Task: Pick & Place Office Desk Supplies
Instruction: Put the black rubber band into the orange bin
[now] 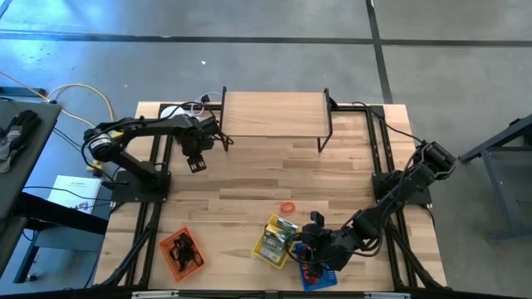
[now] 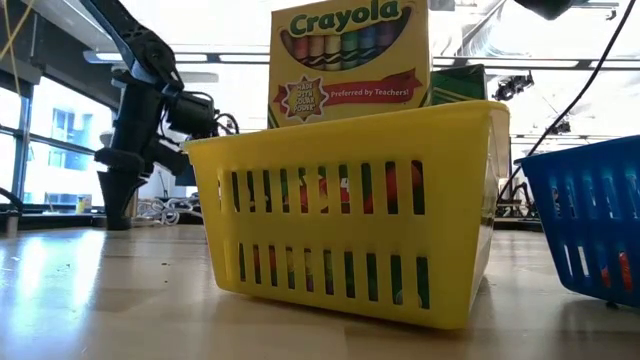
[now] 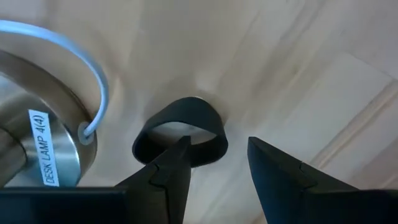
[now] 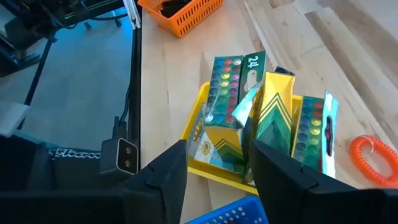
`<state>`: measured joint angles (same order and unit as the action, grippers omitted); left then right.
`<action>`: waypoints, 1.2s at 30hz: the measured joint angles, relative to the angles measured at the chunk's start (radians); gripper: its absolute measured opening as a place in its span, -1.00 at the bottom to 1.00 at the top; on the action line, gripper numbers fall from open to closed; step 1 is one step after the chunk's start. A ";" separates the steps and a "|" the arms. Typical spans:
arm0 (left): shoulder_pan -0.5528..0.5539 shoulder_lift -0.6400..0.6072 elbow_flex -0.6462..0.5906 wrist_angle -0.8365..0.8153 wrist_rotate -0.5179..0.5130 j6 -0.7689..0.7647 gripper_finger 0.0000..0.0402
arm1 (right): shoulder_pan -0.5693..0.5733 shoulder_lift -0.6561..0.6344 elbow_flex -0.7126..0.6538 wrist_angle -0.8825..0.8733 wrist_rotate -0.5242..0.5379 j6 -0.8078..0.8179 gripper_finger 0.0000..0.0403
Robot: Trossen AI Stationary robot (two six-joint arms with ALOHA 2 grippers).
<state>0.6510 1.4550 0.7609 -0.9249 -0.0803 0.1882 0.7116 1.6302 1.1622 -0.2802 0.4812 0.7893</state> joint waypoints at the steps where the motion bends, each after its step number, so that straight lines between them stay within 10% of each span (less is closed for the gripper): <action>1: 0.000 0.010 0.001 0.002 0.000 0.000 -0.26 | 0.000 0.000 0.000 0.000 -0.008 0.004 -0.20; 10: 0.010 0.035 -0.002 0.036 0.051 0.014 -0.29 | 0.000 0.000 0.000 0.001 -0.020 0.001 -0.20; 18: 0.021 0.036 -0.004 0.033 0.079 0.019 -0.94 | 0.000 0.000 0.000 0.001 -0.020 0.001 -0.20; 23: 0.020 0.026 -0.002 0.017 0.070 0.012 -0.99 | 0.000 0.000 0.000 0.001 -0.020 0.001 -0.20; 36: -0.280 -0.367 0.202 -0.415 0.092 -0.285 -0.99 | 0.000 0.000 0.000 0.000 -0.019 -0.036 -0.20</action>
<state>0.3706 1.0876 0.9633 -1.3401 0.0116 -0.0966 0.7116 1.6302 1.1622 -0.2798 0.4626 0.7528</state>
